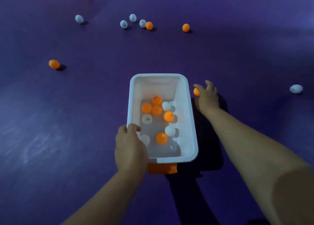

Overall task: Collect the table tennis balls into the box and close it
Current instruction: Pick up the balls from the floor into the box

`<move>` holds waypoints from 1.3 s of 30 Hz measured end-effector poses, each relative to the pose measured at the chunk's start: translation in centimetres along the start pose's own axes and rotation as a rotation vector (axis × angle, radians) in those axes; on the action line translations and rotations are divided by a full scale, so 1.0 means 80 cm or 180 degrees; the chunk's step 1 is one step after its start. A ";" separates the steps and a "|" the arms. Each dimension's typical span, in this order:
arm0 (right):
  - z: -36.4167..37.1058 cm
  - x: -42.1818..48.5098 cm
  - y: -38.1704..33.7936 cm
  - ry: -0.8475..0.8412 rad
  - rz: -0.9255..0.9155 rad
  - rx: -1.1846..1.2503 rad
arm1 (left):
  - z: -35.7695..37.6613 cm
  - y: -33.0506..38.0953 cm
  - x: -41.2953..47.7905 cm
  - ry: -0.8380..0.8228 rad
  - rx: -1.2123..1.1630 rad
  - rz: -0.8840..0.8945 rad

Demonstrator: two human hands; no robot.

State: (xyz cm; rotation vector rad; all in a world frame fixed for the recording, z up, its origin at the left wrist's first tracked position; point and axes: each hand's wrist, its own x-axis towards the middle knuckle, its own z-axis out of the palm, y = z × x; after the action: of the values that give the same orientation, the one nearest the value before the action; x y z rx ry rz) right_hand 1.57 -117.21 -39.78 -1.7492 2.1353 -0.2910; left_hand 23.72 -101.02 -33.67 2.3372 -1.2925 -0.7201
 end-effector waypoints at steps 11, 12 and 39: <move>-0.002 -0.038 0.027 -0.0326 0.0542 0.0373 | 0.003 0.000 0.001 0.0010 0.0136 0.0053; -0.004 -0.045 0.034 -0.0381 0.0443 0.0261 | 0.003 0.001 0.000 0.0018 0.0129 0.0062; -0.211 -0.199 0.159 0.0322 0.1486 0.2001 | 0.085 0.233 -0.101 -0.0881 -0.0826 0.0724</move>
State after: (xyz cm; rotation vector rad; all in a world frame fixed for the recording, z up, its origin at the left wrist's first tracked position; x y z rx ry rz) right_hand -14.09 -100.22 -26.87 -0.8810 2.1216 -0.8208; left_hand 3.62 -104.05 -26.92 1.8983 -1.4507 -1.0904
